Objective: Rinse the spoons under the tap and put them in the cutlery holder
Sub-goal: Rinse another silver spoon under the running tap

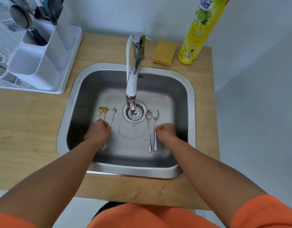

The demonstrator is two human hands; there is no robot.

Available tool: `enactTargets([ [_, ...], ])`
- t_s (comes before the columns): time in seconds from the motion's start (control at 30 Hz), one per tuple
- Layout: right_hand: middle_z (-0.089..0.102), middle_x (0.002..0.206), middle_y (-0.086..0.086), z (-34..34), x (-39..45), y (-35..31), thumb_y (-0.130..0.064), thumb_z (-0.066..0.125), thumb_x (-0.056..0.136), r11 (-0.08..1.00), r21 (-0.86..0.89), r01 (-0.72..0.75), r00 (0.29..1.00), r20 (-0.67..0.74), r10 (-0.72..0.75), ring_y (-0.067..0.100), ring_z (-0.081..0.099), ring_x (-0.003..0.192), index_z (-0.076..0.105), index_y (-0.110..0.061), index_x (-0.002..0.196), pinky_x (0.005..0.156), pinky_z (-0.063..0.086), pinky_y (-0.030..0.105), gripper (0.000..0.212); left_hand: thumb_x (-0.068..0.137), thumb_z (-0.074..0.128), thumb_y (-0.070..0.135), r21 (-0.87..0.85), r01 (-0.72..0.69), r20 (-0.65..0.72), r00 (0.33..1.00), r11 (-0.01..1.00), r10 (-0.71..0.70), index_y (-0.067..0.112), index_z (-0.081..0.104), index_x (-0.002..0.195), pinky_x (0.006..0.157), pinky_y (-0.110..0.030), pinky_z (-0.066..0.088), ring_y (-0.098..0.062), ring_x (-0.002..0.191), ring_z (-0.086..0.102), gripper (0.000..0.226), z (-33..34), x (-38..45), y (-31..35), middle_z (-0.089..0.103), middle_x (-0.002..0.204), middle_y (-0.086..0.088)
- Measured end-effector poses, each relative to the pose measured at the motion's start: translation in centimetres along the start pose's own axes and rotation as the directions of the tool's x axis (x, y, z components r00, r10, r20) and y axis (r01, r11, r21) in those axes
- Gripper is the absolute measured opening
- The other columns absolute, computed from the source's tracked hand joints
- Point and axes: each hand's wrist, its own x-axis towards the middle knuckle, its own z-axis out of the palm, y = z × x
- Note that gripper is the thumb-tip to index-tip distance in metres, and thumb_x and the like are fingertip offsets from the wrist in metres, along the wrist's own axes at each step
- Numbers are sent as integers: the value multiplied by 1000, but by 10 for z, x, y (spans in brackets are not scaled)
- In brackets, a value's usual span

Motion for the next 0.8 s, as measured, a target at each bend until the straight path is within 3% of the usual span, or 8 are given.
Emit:
enactTargets([
  [0.13,63,81,12,1,-3,-3,-12,59,95,992,-122,-26,999,15,28,24,59,77,67,-9,80,68,44,26,17,100,59,35,160,-16,-2,1000,987,16,21,69,96,76,-37,51,-27,91,65,18,2,1,6,69,100,-5],
  [0.23,74,107,15,0,-7,-7,-18,57,96,972,-235,-23,1000,13,26,33,71,100,74,-7,100,73,44,25,21,98,58,34,239,9,5,1000,971,-11,15,73,90,72,-35,49,-29,83,66,26,4,1,9,69,92,-7],
  [0.33,71,122,12,-1,-11,-9,-23,56,97,944,-329,-1,1000,5,2,35,68,111,71,-13,110,75,44,27,22,98,59,35,254,32,-6,999,967,-31,13,72,95,71,-35,50,-30,82,65,26,9,-1,7,68,92,-8],
  [0.47,70,121,9,1,-13,-12,-21,56,93,907,-420,9,1000,-2,-11,34,68,109,67,-16,106,75,48,31,18,99,60,37,245,40,-47,998,969,-30,12,68,98,69,-35,47,-30,81,63,26,16,-4,3,63,88,-7],
  [0.63,67,120,10,2,-16,-10,-23,54,95,913,-408,23,999,-11,-31,34,67,106,62,-16,106,82,56,36,15,96,57,34,311,59,-9,998,949,-59,16,60,93,68,-34,44,-28,80,59,18,14,-5,8,60,90,-5],
  [0.8,67,123,10,1,-21,-10,-30,54,97,932,-360,29,997,-56,-53,36,65,112,61,-14,116,88,56,39,25,97,53,40,351,21,58,997,936,-44,18,59,88,53,-28,31,-18,63,50,25,18,-7,9,53,75,0],
])
